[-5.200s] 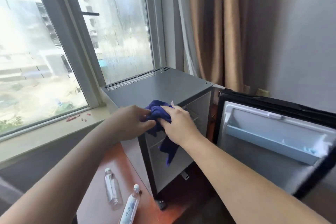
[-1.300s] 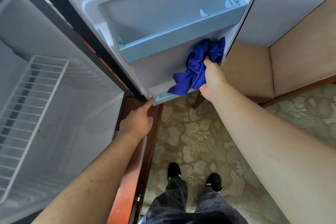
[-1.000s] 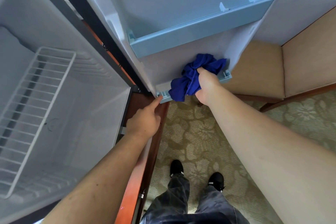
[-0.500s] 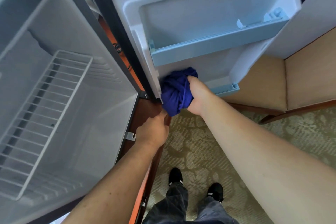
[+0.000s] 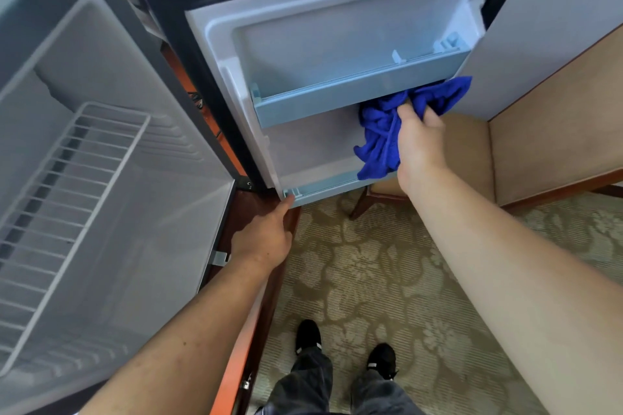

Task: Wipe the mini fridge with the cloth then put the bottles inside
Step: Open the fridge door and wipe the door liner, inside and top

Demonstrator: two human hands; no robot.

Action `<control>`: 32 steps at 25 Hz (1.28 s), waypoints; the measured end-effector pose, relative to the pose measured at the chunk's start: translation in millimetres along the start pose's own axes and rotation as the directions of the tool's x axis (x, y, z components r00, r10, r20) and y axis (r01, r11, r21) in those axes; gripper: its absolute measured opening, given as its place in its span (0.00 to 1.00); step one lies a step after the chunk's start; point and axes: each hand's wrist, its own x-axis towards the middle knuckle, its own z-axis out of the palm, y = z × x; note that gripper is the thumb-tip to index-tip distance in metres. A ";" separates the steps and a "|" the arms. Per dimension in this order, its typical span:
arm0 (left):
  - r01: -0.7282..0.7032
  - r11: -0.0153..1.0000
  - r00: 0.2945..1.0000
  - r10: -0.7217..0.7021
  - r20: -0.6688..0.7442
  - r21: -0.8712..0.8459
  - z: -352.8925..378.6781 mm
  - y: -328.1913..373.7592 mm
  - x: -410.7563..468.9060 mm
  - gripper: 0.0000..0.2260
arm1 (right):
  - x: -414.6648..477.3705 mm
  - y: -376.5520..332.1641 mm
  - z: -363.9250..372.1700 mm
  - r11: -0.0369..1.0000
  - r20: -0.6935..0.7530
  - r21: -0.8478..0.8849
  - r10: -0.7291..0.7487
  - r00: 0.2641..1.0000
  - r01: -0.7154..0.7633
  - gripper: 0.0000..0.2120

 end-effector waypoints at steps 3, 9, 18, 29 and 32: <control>-0.007 1.000 1.000 0.006 -0.013 -0.028 5.1 -2.0 -1.3 0.33 | 11.0 18.9 3.3 0.989 0.006 -0.147 0.008 1.000 -0.007 0.07; -0.016 0.999 0.995 0.012 -0.097 -0.037 14.4 -5.8 1.7 0.32 | 43.3 63.7 14.0 0.778 0.032 -0.566 0.352 0.936 -0.273 0.20; -0.055 0.992 0.995 0.045 -0.088 -0.115 24.9 -18.2 -7.8 0.38 | 26.7 79.9 46.7 0.327 0.042 -0.943 0.323 0.945 -0.070 0.17; -0.083 0.993 0.992 0.075 -0.097 -0.079 25.1 -21.8 -12.9 0.36 | -13.1 110.0 83.1 0.467 0.282 -0.878 0.321 0.904 0.108 0.15; -0.060 0.998 0.992 0.058 -0.116 -0.009 21.9 -25.2 -14.3 0.36 | -7.4 107.2 66.7 0.487 0.268 -0.868 0.285 0.921 0.102 0.11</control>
